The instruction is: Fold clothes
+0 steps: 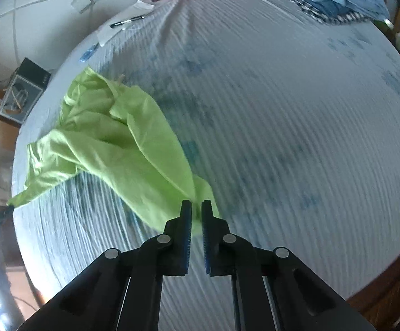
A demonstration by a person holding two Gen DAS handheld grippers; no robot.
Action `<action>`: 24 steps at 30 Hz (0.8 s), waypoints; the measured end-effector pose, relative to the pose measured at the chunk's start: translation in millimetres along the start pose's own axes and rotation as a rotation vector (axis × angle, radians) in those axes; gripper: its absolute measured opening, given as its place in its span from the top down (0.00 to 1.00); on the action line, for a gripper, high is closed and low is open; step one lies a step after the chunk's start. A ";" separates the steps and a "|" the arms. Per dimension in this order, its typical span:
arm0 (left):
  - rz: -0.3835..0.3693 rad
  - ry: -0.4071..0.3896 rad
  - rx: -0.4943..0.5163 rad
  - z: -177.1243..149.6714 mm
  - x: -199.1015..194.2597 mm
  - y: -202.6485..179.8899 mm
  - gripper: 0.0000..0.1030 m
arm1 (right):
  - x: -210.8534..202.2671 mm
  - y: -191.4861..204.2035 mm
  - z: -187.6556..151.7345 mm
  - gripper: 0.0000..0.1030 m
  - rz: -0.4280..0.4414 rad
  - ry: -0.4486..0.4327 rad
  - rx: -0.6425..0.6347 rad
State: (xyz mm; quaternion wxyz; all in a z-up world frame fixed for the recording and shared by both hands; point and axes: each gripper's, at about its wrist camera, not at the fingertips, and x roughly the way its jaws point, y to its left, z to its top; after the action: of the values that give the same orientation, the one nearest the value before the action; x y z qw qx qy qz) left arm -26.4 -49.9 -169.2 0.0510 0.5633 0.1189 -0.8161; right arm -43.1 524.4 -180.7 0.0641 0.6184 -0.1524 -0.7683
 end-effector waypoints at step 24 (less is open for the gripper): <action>0.110 0.032 0.009 21.1 90.6 -35.3 0.13 | 31.4 -13.3 6.2 0.33 -0.024 -0.012 0.105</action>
State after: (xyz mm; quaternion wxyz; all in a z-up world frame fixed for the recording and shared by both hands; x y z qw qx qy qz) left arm -85.8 -16.5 -241.6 0.0911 0.5823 0.0848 -0.8034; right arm -55.1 529.0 -212.9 0.0213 0.6182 -0.1853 -0.7636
